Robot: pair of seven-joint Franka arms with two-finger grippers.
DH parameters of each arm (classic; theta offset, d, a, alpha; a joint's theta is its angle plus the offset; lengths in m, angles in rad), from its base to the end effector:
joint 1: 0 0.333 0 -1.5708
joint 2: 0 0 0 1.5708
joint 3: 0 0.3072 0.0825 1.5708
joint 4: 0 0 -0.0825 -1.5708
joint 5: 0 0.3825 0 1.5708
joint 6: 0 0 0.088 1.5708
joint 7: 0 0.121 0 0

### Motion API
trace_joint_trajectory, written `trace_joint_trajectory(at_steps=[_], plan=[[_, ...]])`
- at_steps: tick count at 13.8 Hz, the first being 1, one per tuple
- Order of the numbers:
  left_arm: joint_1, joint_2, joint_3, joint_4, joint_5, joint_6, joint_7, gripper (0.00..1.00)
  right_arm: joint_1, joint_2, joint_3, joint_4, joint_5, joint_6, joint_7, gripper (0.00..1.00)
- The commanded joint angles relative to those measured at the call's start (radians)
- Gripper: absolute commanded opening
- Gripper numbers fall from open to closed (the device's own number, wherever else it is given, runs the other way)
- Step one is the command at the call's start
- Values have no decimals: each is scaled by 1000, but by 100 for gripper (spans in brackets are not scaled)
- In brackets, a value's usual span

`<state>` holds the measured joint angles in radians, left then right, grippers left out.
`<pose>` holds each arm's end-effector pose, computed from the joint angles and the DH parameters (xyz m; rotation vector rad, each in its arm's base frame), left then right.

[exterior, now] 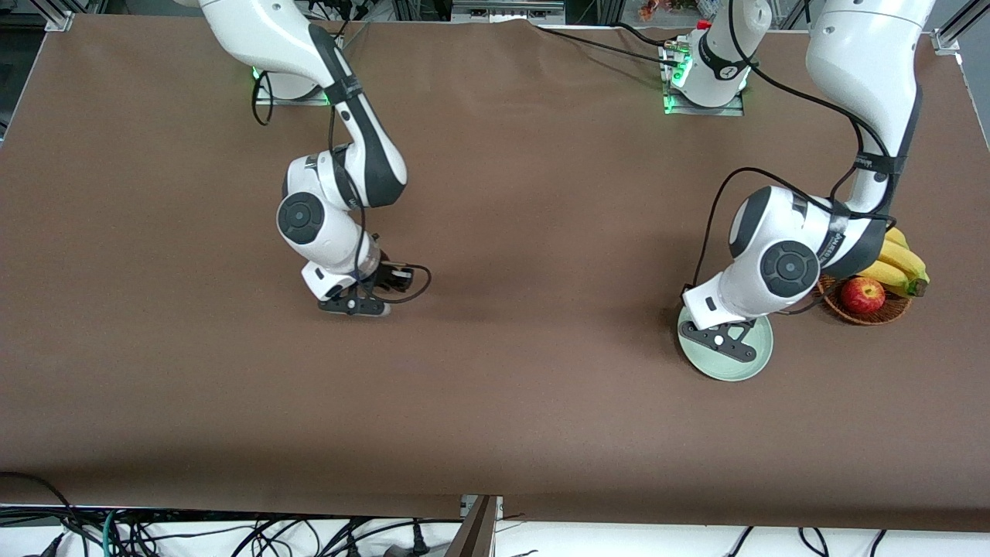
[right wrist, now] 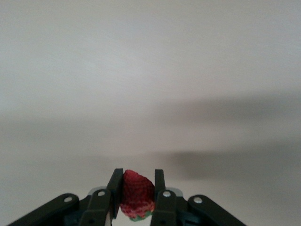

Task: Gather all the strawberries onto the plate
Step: 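Carry the second strawberry to the plate while the right gripper carries the third, then release the strawberry on the plate while the right gripper sets the third down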

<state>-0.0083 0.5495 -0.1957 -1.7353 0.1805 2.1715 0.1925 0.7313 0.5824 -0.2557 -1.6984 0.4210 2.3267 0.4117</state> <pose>0.6389 -0.1140 0.2393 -3.0068 0.7409 0.1534 0.5896 0.3348 0.2518 -2.9383 0.2502 0.0120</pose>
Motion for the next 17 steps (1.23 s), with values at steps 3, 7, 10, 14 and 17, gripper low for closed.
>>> trace_joint_trajectory(at_steps=[3, 7, 10, 14, 17], plan=[[60, 87, -19, -7, 19, 102, 208, 19, -7, 290, 111, 440, 7, 8, 370, 6], [65, 81, -21, -7, 8, 97, 212, 100, -3, 398, 252, 491, 5, 320, 556, 12], [62, 34, -30, -7, 7, 64, 197, 100, 23, 433, 271, 490, 5, 402, 602, 27], [62, -23, -108, -4, 5, -16, -15, 100, 27, 425, 263, 482, -8, 396, 592, 77], [44, -16, -166, -6, 5, -19, -246, 100, 10, 369, 238, 482, -10, 279, 581, 82]])
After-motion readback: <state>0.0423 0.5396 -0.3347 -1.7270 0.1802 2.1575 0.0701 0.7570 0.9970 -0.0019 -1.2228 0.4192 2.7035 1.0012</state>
